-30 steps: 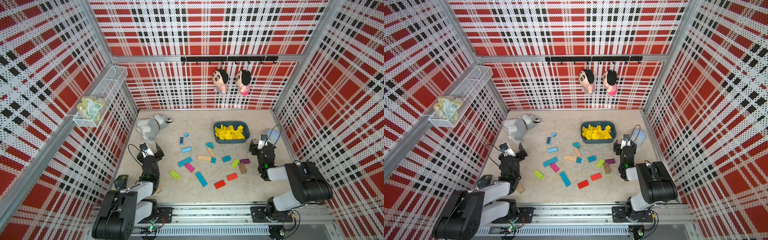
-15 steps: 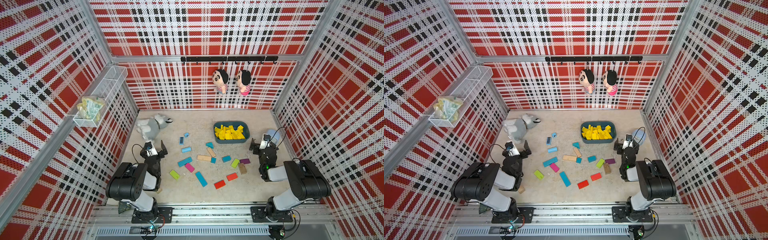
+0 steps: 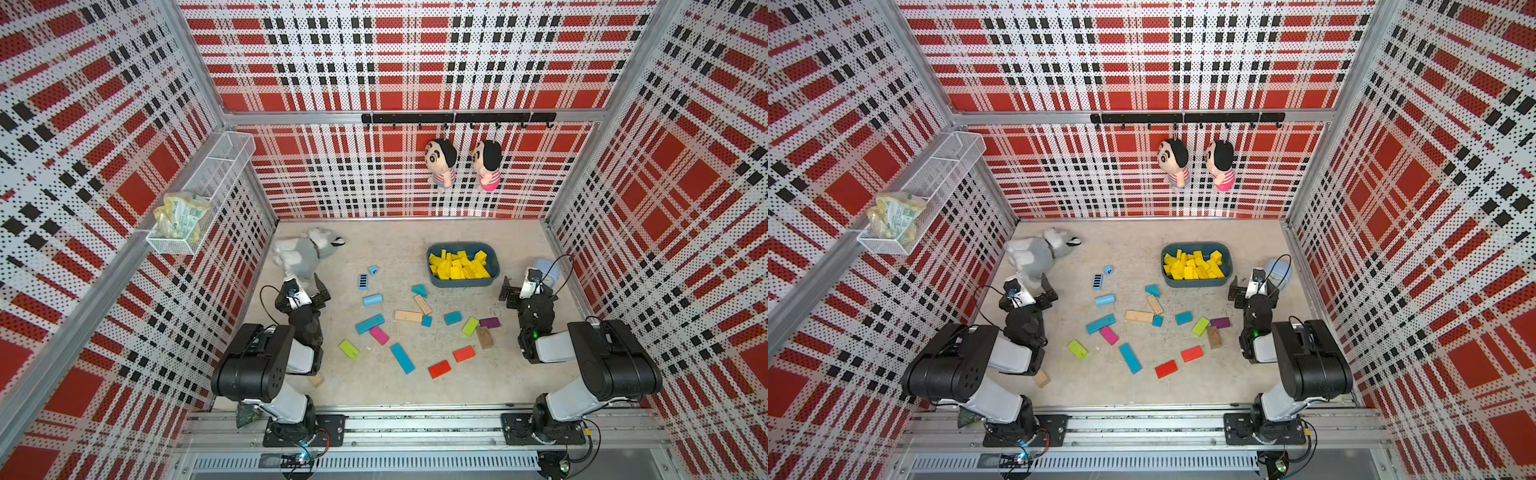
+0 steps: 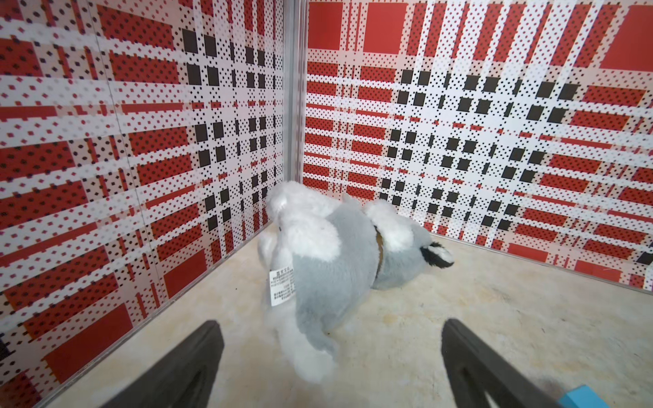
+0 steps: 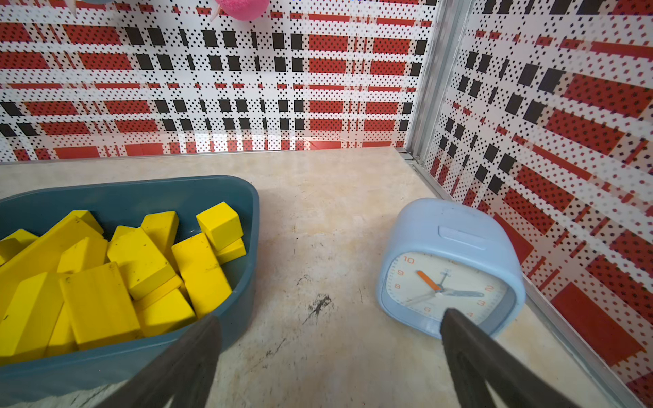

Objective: Pick out the yellow building blocks
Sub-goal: Reset both arms

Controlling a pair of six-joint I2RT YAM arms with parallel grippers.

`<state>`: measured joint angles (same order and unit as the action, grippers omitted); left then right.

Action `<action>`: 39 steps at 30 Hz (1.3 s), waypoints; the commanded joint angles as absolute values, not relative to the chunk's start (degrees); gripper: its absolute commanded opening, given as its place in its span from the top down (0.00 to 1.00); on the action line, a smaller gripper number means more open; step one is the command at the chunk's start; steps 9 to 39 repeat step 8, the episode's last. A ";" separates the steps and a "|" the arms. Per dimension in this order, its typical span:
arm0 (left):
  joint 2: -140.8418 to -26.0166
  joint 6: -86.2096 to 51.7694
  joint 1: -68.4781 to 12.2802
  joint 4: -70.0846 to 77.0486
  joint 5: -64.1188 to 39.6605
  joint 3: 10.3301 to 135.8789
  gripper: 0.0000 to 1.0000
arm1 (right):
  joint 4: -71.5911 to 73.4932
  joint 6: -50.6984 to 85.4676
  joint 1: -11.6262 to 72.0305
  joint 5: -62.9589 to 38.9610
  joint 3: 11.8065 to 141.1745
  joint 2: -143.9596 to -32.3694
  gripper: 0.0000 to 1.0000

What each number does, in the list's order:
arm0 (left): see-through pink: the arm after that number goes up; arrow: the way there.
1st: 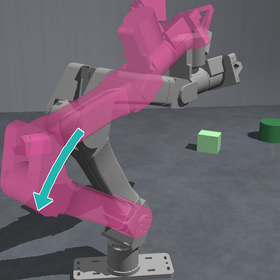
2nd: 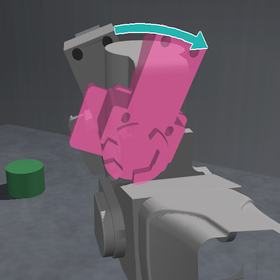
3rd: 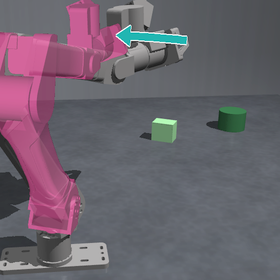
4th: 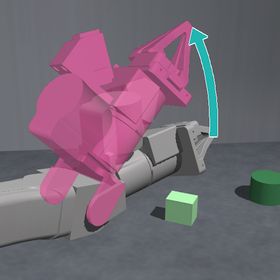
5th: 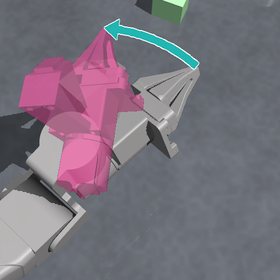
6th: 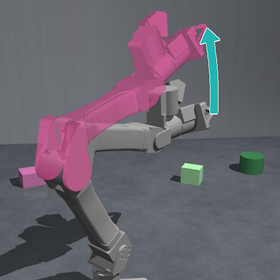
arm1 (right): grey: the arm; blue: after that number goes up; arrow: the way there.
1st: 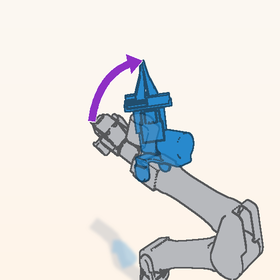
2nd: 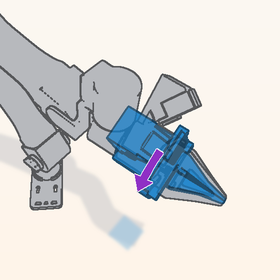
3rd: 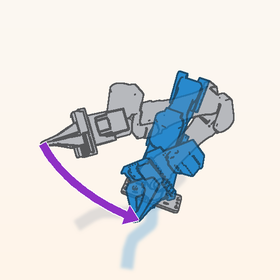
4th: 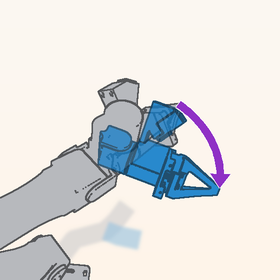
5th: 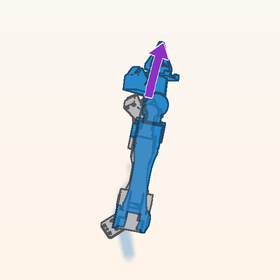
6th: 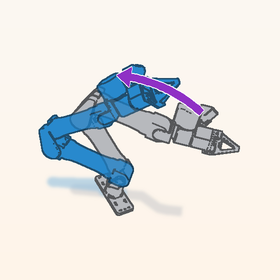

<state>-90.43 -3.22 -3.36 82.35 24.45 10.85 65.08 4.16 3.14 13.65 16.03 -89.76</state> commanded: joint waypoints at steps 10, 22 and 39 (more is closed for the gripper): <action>-90.24 -3.84 -2.73 81.69 23.22 11.06 0.02 | 66.37 4.85 2.60 13.12 16.54 -90.17 0.00; -90.24 -3.84 -2.73 81.69 23.22 11.06 0.02 | 66.37 4.85 2.60 13.12 16.54 -90.17 0.00; -90.24 -3.84 -2.73 81.69 23.22 11.06 0.02 | 66.37 4.85 2.60 13.12 16.54 -90.17 0.00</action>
